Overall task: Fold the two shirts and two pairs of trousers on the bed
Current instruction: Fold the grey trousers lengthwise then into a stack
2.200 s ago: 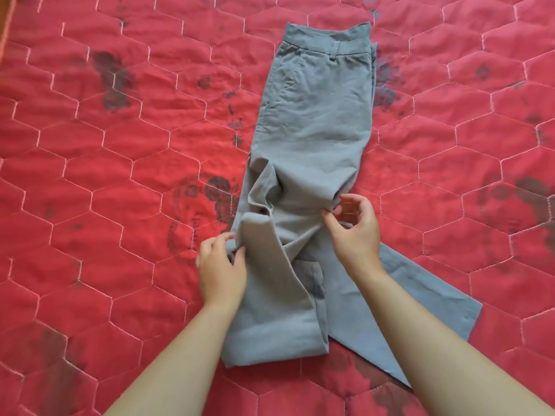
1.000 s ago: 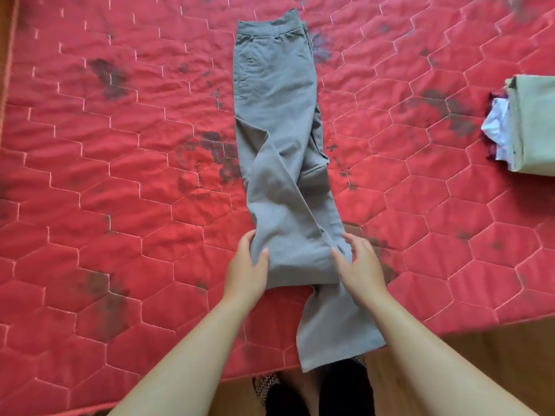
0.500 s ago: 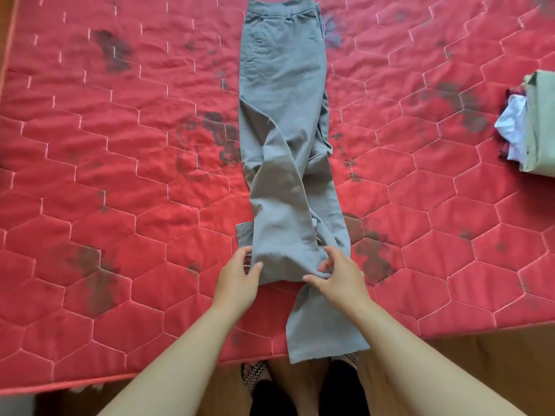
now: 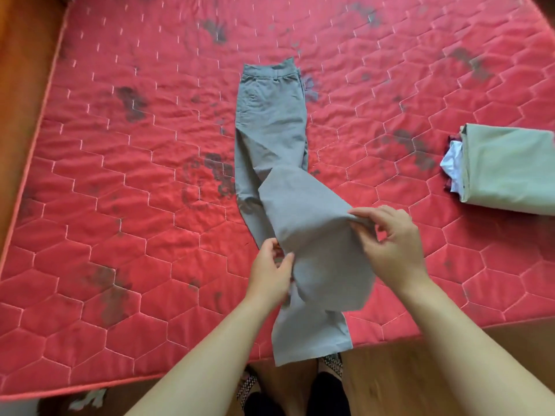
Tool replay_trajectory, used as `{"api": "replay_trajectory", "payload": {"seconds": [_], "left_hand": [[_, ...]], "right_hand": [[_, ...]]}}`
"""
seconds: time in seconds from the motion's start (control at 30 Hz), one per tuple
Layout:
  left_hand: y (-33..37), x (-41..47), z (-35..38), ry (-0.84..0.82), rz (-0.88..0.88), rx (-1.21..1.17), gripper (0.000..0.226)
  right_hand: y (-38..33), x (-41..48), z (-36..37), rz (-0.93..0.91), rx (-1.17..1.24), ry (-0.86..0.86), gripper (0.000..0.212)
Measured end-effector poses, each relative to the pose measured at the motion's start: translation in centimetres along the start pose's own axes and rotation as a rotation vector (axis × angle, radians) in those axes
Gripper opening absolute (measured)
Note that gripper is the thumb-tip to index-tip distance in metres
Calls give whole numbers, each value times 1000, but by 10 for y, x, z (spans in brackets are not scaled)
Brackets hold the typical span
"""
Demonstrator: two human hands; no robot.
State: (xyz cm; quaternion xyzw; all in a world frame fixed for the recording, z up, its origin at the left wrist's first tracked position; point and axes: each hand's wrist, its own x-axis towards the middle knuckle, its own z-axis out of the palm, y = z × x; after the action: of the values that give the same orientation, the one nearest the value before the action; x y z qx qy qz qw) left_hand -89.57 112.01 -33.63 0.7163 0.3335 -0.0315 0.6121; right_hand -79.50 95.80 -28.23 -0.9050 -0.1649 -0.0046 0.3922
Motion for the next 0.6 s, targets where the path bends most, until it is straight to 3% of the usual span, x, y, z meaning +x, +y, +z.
{"api": "replay_trajectory", "payload": {"seconds": [0.1, 0.2, 0.27, 0.33, 0.43, 0.47, 0.6], "left_hand": [[9, -8, 23, -98, -41, 158, 22], [-8, -10, 30, -157, -133, 374, 33], [-27, -6, 32, -177, -198, 431, 37], [-47, -1, 35, -166, -231, 444, 36], [-70, 5, 43, -155, -326, 322, 34], [-75, 7, 46, -152, -380, 259, 35], [-80, 13, 65, -132, -469, 192, 46]], "right_hand": [[-5, 9, -28, -146, -164, 85, 31], [25, -1, -21, 46, -375, -97, 50], [56, -18, -7, 174, -594, -293, 31], [76, -46, 12, 155, -749, -419, 9], [84, -91, 44, 80, -671, -524, 11], [86, -102, 53, 108, -632, -597, 5], [94, -114, 72, 325, -324, -839, 33]]}}
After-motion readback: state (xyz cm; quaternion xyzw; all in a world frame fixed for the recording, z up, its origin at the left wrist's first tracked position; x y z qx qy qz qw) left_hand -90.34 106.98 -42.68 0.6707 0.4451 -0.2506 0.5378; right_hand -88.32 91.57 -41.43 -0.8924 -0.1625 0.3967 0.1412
